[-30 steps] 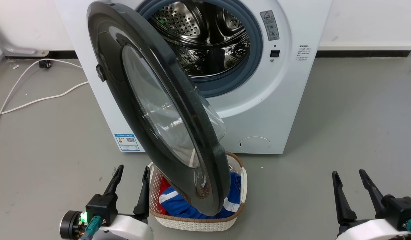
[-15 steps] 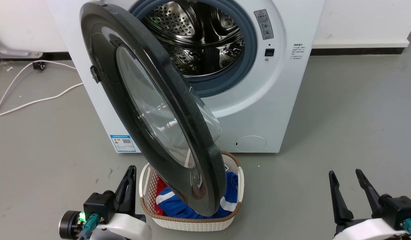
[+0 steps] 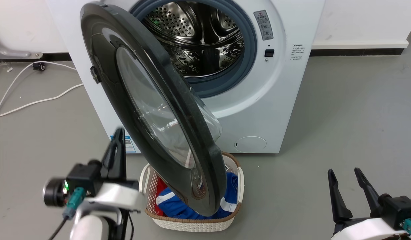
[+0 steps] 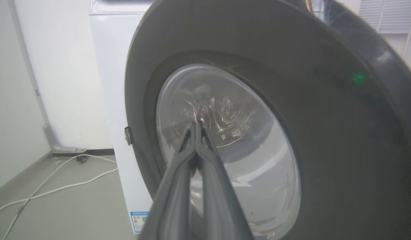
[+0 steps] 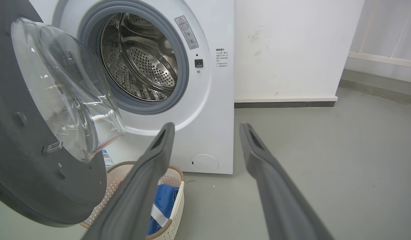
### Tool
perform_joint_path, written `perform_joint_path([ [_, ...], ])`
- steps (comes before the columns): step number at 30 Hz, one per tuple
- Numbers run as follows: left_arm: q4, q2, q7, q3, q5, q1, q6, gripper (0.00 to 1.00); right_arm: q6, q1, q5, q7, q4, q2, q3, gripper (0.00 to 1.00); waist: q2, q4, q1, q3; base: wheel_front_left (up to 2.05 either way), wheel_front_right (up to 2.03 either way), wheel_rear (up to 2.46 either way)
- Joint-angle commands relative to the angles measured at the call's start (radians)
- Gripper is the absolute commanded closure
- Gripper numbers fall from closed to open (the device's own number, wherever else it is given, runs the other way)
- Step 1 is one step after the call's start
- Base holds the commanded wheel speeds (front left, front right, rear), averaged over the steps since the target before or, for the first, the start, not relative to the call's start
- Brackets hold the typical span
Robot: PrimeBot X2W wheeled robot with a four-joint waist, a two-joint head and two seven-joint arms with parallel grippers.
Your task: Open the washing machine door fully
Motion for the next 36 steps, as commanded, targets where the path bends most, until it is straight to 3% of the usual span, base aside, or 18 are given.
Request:
perform_joint_path([
  [1, -0.037, 0.008, 0.007, -0.003, 0.016, -0.023, 0.009, 1.00, 0.000, -0.013, 0.001, -0.004, 0.002, 0.003, 0.001, 0.00, -0.0001, 0.001, 0.0000, -0.001, 0.00, 0.00, 0.00],
  [10, -0.294, -0.006, 0.024, -0.050, 0.049, -0.135, 0.041, 1.00, 0.000, -0.013, -0.004, -0.004, 0.003, 0.003, 0.004, 0.00, -0.0001, 0.005, 0.0000, -0.006, 0.00, 0.00, 0.00],
  [16, -0.436, -0.027, 0.063, -0.182, 0.040, -0.218, 0.033, 1.00, 0.000, -0.013, -0.008, -0.001, 0.004, 0.003, 0.009, 0.00, -0.0001, 0.005, 0.0000, -0.006, 0.00, 0.00, 0.00],
  [28, -0.419, -0.039, 0.202, -0.483, -0.051, -0.183, 0.005, 1.00, 0.000, -0.014, -0.001, -0.004, 0.020, 0.003, 0.000, 0.00, -0.0001, 0.009, 0.0000, -0.003, 0.00, 0.00, 0.00],
  [36, -0.321, -0.036, 0.307, -0.598, -0.101, -0.088, -0.007, 1.00, 0.000, -0.020, 0.007, -0.003, 0.037, 0.003, -0.004, 0.00, -0.0001, 0.014, 0.0000, 0.001, 0.00, 0.00, 0.00],
])
